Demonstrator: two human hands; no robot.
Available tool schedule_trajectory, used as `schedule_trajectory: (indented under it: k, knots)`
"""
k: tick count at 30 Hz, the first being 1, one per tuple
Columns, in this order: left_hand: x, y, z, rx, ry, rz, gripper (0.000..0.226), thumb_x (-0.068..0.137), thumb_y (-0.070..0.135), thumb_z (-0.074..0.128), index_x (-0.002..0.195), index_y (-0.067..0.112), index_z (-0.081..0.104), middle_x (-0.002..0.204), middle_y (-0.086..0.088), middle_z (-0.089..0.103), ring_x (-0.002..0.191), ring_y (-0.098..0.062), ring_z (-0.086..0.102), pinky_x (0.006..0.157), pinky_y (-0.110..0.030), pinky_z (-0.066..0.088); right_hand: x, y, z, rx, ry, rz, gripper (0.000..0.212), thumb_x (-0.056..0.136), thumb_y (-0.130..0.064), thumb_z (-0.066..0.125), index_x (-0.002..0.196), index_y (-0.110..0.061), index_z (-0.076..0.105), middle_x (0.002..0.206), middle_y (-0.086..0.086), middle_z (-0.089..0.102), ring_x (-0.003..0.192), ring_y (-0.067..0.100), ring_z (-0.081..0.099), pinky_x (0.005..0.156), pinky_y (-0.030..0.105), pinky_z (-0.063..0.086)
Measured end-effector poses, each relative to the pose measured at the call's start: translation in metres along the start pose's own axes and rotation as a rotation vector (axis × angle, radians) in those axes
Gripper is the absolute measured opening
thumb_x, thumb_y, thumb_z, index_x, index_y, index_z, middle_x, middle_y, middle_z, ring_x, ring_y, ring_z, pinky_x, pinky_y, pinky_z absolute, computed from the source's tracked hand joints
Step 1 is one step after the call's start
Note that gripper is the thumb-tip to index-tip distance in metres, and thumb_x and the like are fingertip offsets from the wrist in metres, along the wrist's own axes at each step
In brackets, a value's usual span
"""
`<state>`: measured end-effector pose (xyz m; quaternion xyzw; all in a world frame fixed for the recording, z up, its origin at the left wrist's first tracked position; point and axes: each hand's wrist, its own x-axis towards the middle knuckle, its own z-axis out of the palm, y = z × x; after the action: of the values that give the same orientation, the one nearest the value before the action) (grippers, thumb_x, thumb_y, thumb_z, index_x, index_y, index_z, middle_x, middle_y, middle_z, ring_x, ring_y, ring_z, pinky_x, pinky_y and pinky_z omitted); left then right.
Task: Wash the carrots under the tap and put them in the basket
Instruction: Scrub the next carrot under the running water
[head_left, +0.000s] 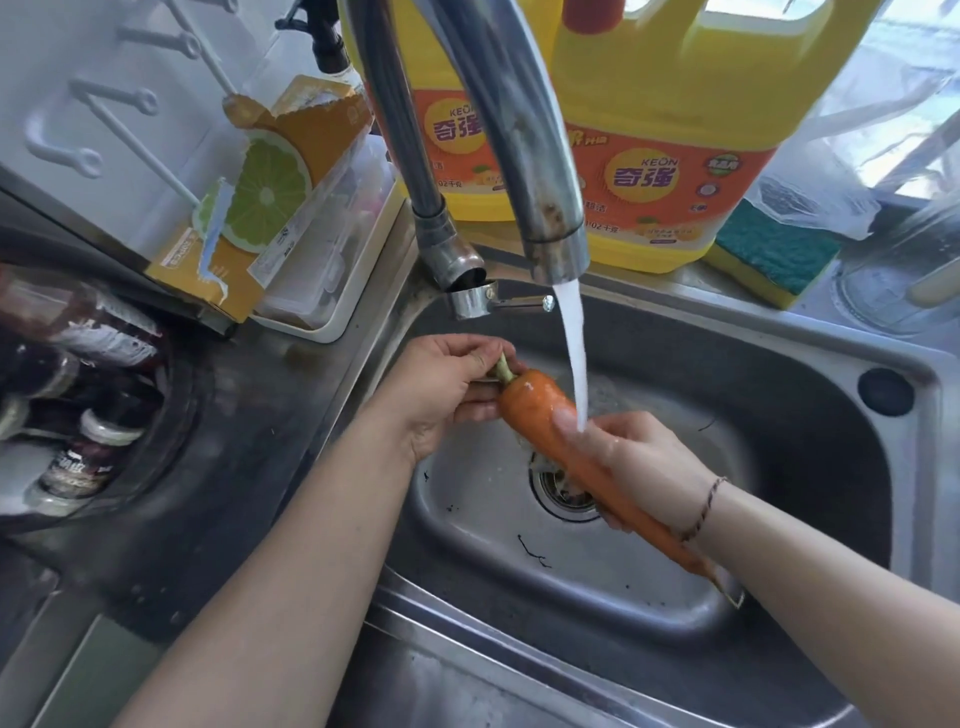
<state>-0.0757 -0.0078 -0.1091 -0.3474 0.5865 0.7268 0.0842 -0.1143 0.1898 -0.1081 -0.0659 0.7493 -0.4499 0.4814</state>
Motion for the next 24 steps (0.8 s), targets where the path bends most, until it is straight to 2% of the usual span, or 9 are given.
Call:
schedule_trajectory:
  k: [2,6,9,11,14,16,19,22,24]
  knots:
    - [0.003,0.000,-0.001,0.011,0.025,0.022,0.022,0.101,0.013,0.053,0.084,0.013,0.068,0.065,0.005,0.072,0.054,-0.007,0.067,0.049,-0.021,0.055,0.000,0.007,-0.004,0.061,-0.085,-0.072,0.074,0.073,-0.072,0.063,0.098,-0.003,0.065,0.088,0.031,0.068,0.055,0.028,0.055,0.050,0.032,0.048]
    - [0.004,0.000,-0.001,-0.004,0.035,0.031,0.019,0.102,0.016,0.052,0.088,0.015,0.065,0.062,0.007,0.070,0.052,-0.004,0.065,0.044,-0.017,0.049,0.002,0.015,-0.013,0.354,-0.280,-0.027,0.039,0.084,-0.035,0.062,0.112,-0.007,0.065,0.095,0.020,0.066,0.067,0.025,0.061,0.057,0.031,0.055]
    - [0.001,0.000,0.000,-0.030,-0.017,0.014,0.009,0.096,0.022,0.060,0.098,0.017,0.066,0.085,0.001,0.077,0.068,-0.012,0.070,0.052,-0.024,0.055,0.002,0.012,-0.009,0.287,-0.135,0.008,0.015,0.092,-0.023,0.067,0.102,-0.014,0.072,0.092,0.024,0.069,0.063,0.027,0.061,0.052,0.031,0.054]
    - [-0.004,-0.002,0.004,-0.019,-0.087,-0.024,0.027,0.084,0.026,0.071,0.109,0.017,0.066,0.108,-0.009,0.074,0.086,-0.024,0.072,0.060,-0.035,0.060,0.003,0.008,-0.004,0.141,0.059,0.014,0.020,0.093,-0.035,0.063,0.094,-0.019,0.075,0.086,0.023,0.073,0.056,0.026,0.062,0.048,0.032,0.054]
    - [-0.005,-0.008,0.010,0.055,-0.071,0.005,0.029,0.081,0.008,0.076,0.105,0.017,0.062,0.107,-0.017,0.069,0.094,-0.034,0.071,0.062,-0.040,0.062,0.006,0.008,-0.006,0.031,0.143,0.002,0.023,0.091,-0.046,0.062,0.094,-0.026,0.074,0.073,0.010,0.074,0.053,0.022,0.064,0.049,0.035,0.056]
    - [-0.003,-0.010,0.008,0.036,-0.053,0.019,0.029,0.082,0.000,0.074,0.102,0.017,0.061,0.105,-0.018,0.069,0.097,-0.036,0.069,0.063,-0.041,0.062,0.006,0.013,-0.011,0.001,0.042,-0.015,0.022,0.094,-0.040,0.061,0.108,-0.027,0.071,0.079,0.007,0.076,0.061,0.021,0.068,0.056,0.036,0.059]
    - [0.003,-0.009,-0.004,-0.004,-0.091,0.026,0.034,0.078,0.002,0.075,0.106,0.016,0.061,0.111,-0.020,0.067,0.101,-0.039,0.068,0.068,-0.046,0.062,0.005,0.019,-0.024,0.147,-0.176,0.021,0.040,0.093,-0.029,0.065,0.131,-0.021,0.058,0.104,0.012,0.074,0.084,0.028,0.072,0.071,0.039,0.060]
    - [0.004,-0.006,-0.012,-0.043,-0.159,0.043,0.046,0.070,0.009,0.075,0.113,0.014,0.059,0.116,-0.018,0.069,0.105,-0.036,0.067,0.068,-0.044,0.062,0.002,0.017,-0.033,0.392,-0.372,0.142,0.053,0.080,-0.030,0.070,0.128,-0.009,0.058,0.105,0.022,0.069,0.081,0.032,0.068,0.068,0.039,0.058]
    - [0.003,-0.006,-0.011,-0.088,-0.205,0.056,0.050,0.071,0.007,0.072,0.118,0.012,0.056,0.117,-0.017,0.070,0.105,-0.032,0.068,0.067,-0.040,0.061,0.000,0.010,-0.033,0.380,-0.363,0.157,0.057,0.077,-0.035,0.077,0.120,-0.001,0.061,0.096,0.023,0.069,0.072,0.031,0.066,0.061,0.037,0.056]
